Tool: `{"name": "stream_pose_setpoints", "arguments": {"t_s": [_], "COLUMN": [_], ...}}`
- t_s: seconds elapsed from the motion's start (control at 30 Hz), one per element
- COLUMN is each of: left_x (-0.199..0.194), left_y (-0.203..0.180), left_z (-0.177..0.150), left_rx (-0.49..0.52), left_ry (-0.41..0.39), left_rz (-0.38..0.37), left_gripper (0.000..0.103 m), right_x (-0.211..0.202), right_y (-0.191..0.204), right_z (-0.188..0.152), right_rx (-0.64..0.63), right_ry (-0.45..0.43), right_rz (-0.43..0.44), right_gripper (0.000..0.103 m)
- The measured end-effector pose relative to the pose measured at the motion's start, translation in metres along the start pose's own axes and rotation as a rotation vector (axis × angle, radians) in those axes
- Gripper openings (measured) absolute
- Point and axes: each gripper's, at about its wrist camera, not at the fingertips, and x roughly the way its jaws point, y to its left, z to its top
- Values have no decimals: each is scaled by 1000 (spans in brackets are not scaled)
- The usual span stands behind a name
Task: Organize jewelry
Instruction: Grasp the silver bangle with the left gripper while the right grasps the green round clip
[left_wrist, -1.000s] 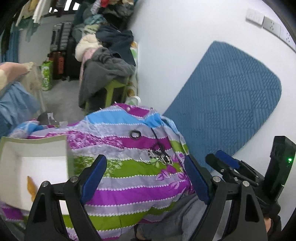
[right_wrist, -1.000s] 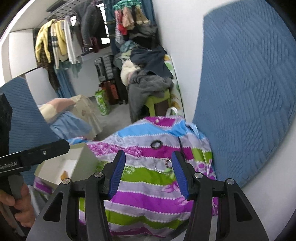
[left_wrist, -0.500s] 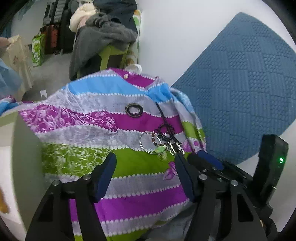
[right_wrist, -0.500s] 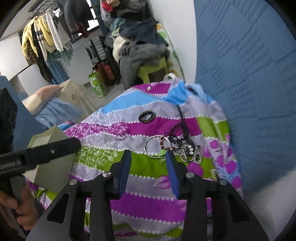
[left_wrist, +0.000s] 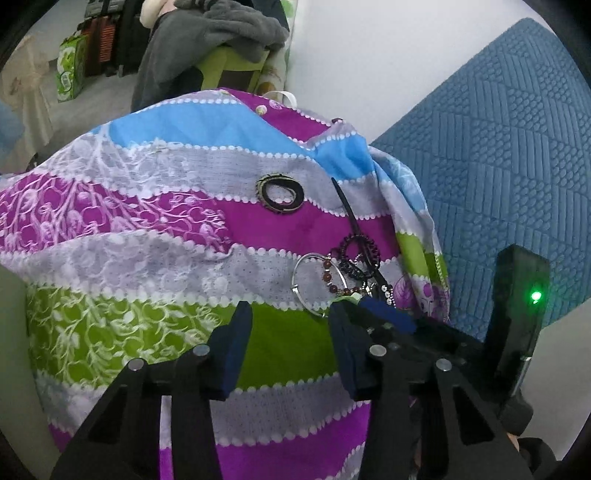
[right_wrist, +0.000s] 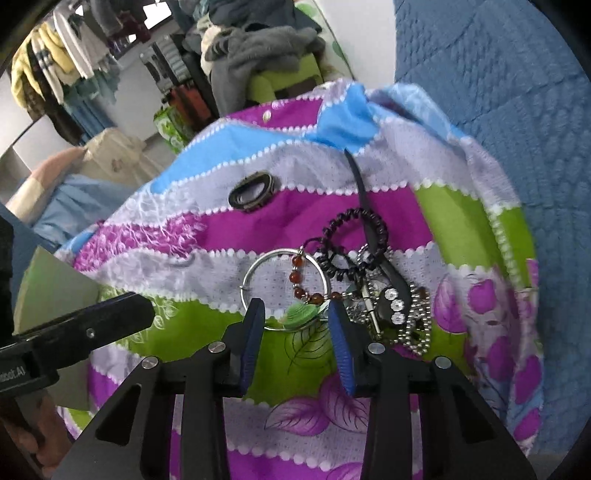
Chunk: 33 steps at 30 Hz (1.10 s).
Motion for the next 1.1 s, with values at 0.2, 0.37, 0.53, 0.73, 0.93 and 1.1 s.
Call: {"name": "stream_pose_setpoints", "arguments": {"t_s": [0.2,0.37,0.53,0.73,0.93,1.1], "left_x": [26,44,61,74,77,62], "left_y": [-3,-8,-18,-30,-41,-39], "left_z": [5,8,11,9,5,-3], "left_rx": [-7,6,56,149,193,162], "left_ry": [35,53,65,71,53,54], "left_rz": [-16,-3,47,146,236,236], "left_gripper": [36,29,23,12,4,3], "right_x": [6,-3,-16,-24,-27,-27], "right_y": [-9,-18,-23,-29,-32,-26], "right_z": [-1,-1,1,2,3,2], "right_rx": [32,77,83,105,113,87], "right_ry": [26,7,-34,-62,-76,-71], "right_rz": [-27,-3,-3,-5,-6,0], "right_gripper": [14,13,13,13,13,13]}}
